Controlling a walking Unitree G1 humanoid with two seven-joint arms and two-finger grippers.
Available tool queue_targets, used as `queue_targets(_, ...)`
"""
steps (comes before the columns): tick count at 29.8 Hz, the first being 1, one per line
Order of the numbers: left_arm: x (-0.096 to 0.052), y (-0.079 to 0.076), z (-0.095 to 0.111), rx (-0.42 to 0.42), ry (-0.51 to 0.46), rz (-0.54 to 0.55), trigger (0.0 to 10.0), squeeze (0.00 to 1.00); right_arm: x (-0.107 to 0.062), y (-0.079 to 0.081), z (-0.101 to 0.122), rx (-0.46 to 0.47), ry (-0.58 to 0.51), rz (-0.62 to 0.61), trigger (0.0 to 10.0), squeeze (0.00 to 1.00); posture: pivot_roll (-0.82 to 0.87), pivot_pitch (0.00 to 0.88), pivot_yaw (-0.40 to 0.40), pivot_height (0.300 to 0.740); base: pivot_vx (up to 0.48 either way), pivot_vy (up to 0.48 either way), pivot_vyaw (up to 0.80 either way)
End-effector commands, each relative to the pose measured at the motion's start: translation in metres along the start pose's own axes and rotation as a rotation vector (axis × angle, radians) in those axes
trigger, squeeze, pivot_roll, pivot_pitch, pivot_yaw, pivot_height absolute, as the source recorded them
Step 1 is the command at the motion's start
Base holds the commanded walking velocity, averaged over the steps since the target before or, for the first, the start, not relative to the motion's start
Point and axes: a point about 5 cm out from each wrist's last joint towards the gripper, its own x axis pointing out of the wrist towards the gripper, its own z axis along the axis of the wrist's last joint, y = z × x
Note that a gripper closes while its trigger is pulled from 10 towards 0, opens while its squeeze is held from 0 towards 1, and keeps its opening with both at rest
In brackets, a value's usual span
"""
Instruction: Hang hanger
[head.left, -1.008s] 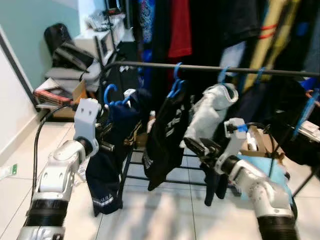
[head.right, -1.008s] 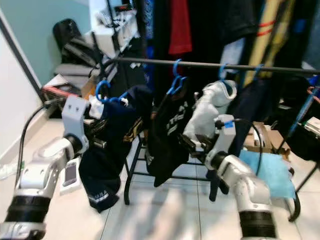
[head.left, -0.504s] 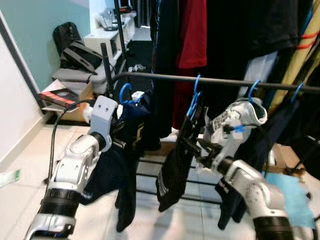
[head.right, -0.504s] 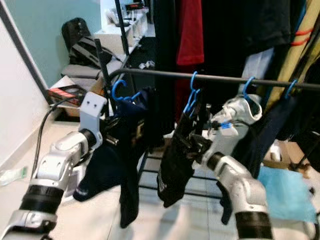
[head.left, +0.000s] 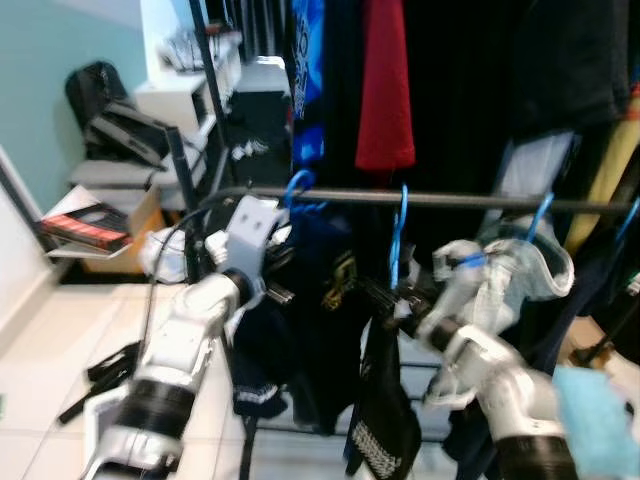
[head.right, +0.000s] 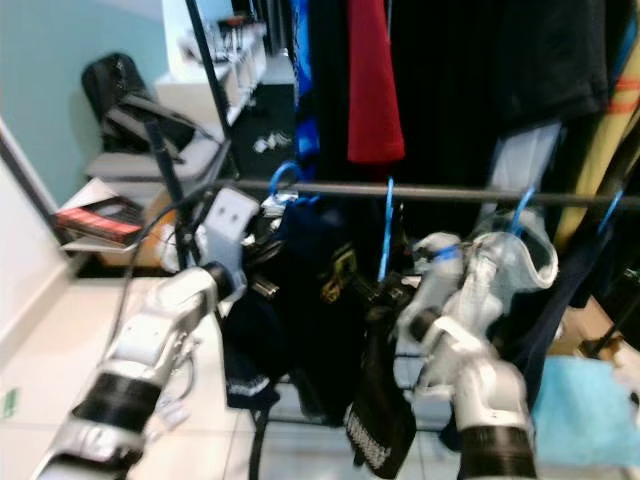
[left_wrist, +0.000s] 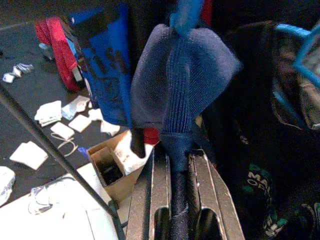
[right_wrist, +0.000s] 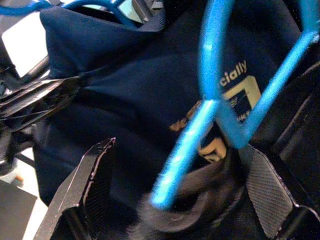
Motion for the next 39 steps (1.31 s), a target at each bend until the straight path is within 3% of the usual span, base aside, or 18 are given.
queue_targets(1, 0.005, -0.001, 0.013, -0.006, -0.068, 0.022, 10.0, 0.0, -0.004, -0.006, 0.0, 0.015, 0.004, -0.024, 10.0, 0.0, -0.13, 0.0, 0.045, 0.74, 0.0, 0.0, 0.0)
queue_targets(4, 0.005, -0.003, 0.011, -0.012, -0.06, 0.023, 10.0, 0.0, -0.004, -0.007, -0.001, 0.017, 0.006, -0.024, 10.0, 0.0, -0.13, 0.0, 0.045, 0.74, 0.0, 0.0, 0.0)
queue_targets(12, 0.005, -0.036, -0.015, -0.016, 0.07, -0.085, 10.0, 0.0, -0.004, -0.007, -0.002, 0.026, 0.014, -0.027, 10.0, 0.0, -0.13, 0.0, 0.049, 0.74, 0.0, 0.0, 0.0)
queue_targets(16, 0.005, -0.042, -0.019, -0.007, 0.096, -0.106, 10.0, 0.0, -0.004, -0.007, -0.002, 0.028, 0.014, -0.028, 10.0, 0.0, -0.13, 0.0, 0.049, 0.74, 0.0, 0.0, 0.0)
queue_targets(17, 0.005, -0.049, -0.025, -0.004, 0.132, -0.132, 10.0, 0.91, -0.004, -0.007, -0.002, 0.03, 0.013, -0.03, 10.0, 0.0, -0.13, 0.0, 0.05, 0.74, 0.0, 0.0, 0.0)
queue_targets(18, 0.005, -0.049, -0.025, -0.004, 0.132, -0.132, 10.0, 0.91, -0.004, -0.007, -0.002, 0.03, 0.013, -0.03, 10.0, 0.0, -0.13, 0.0, 0.05, 0.74, 0.0, 0.0, 0.0)
queue_targets(19, 0.004, -0.053, -0.03, 0.0, 0.157, -0.143, 10.0, 1.0, -0.004, -0.007, -0.002, 0.034, 0.011, -0.032, 10.0, 0.0, -0.13, 0.0, 0.051, 0.74, 0.0, 0.0, 0.0)
queue_targets(22, 0.001, -0.056, -0.034, -0.005, 0.17, -0.158, 10.0, 1.0, -0.004, -0.008, -0.001, 0.041, 0.006, -0.034, 10.0, 0.0, -0.13, 0.0, 0.052, 0.74, 0.0, 0.0, 0.0)
queue_targets(27, -0.006, -0.056, -0.028, -0.112, 0.073, -0.213, 10.0, 1.0, -0.004, -0.008, -0.001, 0.046, 0.003, -0.034, 10.0, 0.0, -0.13, 0.0, 0.054, 0.74, 0.0, 0.0, 0.0)
queue_targets(31, -0.006, -0.056, -0.028, -0.112, 0.073, -0.213, 10.0, 1.0, -0.004, -0.008, -0.001, 0.046, 0.003, -0.034, 10.0, 0.0, -0.13, 0.0, 0.054, 0.74, 0.0, 0.0, 0.0)
queue_targets(32, -0.012, -0.054, -0.022, -0.148, 0.01, -0.236, 10.0, 1.0, -0.004, -0.008, 0.0, 0.05, 0.001, -0.034, 10.0, 0.0, -0.13, 0.0, 0.056, 0.74, 0.0, 0.0, 0.0)
queue_targets(33, -0.023, -0.041, -0.018, -0.191, -0.051, -0.204, 10.0, 0.75, -0.005, -0.009, 0.0, 0.056, -0.003, -0.035, 10.0, 0.0, -0.13, 0.0, 0.053, 0.74, 0.0, 0.0, 0.0)
queue_targets(34, -0.023, -0.041, -0.018, -0.191, -0.051, -0.204, 10.0, 0.75, -0.005, -0.009, 0.0, 0.056, -0.003, -0.035, 10.0, 0.0, -0.13, 0.0, 0.053, 0.74, 0.0, 0.0, 0.0)
queue_targets(35, -0.037, -0.028, -0.016, -0.196, -0.085, -0.172, 10.0, 0.27, -0.005, -0.01, 0.001, 0.061, -0.005, -0.035, 10.0, 0.0, -0.13, 0.0, 0.05, 0.74, 0.0, 0.0, 0.0)
queue_targets(37, -0.037, -0.028, -0.016, -0.196, -0.085, -0.172, 10.0, 0.27, -0.005, -0.01, 0.001, 0.061, -0.005, -0.035, 10.0, 0.0, -0.13, 0.0, 0.05, 0.74, 0.0, 0.0, 0.0)
queue_targets(38, -0.059, -0.007, -0.019, -0.184, -0.08, -0.104, 10.0, 0.25, -0.005, -0.011, 0.002, 0.068, -0.002, -0.032, 10.0, 0.0, -0.12, 0.0, 0.038, 0.74, -0.428, 0.0, 0.0)
queue_targets(39, -0.059, -0.007, -0.019, -0.184, -0.08, -0.104, 10.0, 0.25, -0.005, -0.011, 0.002, 0.068, -0.002, -0.032, 10.0, 0.0, -0.12, 0.0, 0.038, 0.74, -0.428, 0.0, 0.0)
